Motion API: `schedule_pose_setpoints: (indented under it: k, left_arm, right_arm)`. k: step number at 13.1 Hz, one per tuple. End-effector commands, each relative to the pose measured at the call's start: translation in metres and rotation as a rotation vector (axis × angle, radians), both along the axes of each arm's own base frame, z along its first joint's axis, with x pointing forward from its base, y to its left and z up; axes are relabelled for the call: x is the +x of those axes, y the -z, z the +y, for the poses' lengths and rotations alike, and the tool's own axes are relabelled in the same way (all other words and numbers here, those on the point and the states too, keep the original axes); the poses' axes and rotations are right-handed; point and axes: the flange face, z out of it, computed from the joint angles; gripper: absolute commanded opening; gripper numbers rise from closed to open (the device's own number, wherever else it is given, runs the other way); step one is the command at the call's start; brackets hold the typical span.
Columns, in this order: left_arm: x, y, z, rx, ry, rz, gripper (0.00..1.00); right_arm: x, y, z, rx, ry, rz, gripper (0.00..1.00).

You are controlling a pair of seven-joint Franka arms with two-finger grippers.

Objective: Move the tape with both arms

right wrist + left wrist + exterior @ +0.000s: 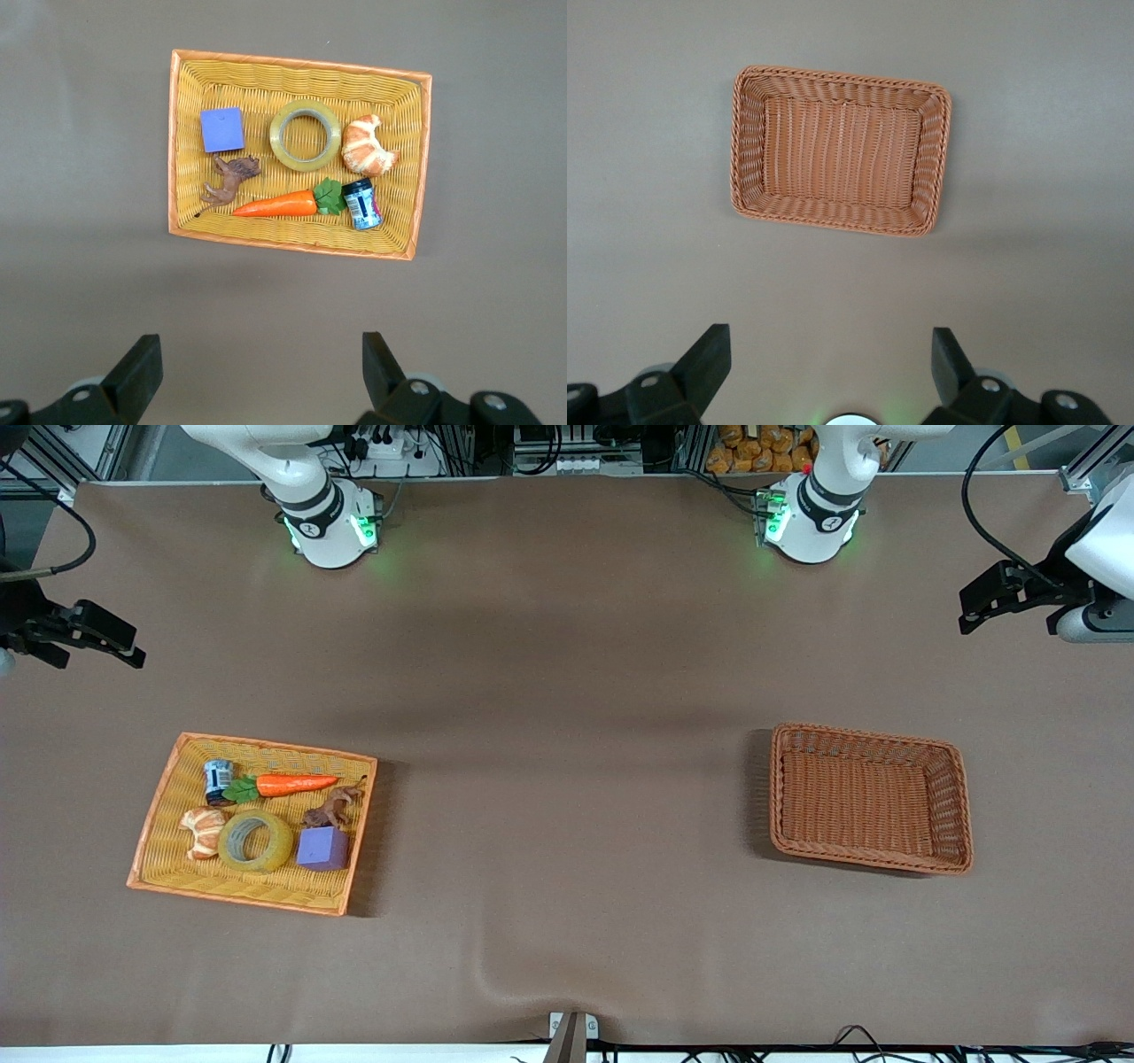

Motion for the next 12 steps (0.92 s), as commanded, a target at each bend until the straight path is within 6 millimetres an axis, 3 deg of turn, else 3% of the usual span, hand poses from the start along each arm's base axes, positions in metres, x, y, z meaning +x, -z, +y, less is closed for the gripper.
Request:
schedule_pose_setpoints:
  k: [1,3,5,7,9,12]
  left_arm:
    - [0.004,0.003,0.008,-0.018,-0.029,-0.004,1.00]
    - [0.007,0.008,0.008,-0.018,-0.026,0.001,1.00]
    - [0.018,0.020,0.005,-0.026,-0.020,-0.004,1.00]
    - [0.026,0.030,0.000,-0.053,-0.024,-0.013,1.00]
    - [0.034,0.040,-0.005,-0.053,-0.018,-0.020,1.00]
    - [0.050,0.061,-0.020,-0.051,0.001,-0.015,1.00]
  right_arm:
    - [-0.005,0.000,-0.002,-0.006,0.024,0.030,1.00]
    - [-0.007,0.001,-0.003,-0.006,0.029,0.039,1.00]
    - [-0.004,0.021,0.000,-0.006,0.023,0.064,1.00]
    - [0.009,0.066,0.012,-0.005,0.001,0.042,1.00]
    - [0.022,0.099,0.025,-0.005,-0.060,-0.013,1.00]
    - [0.073,0.188,0.039,0.037,-0.213,-0.054,1.00]
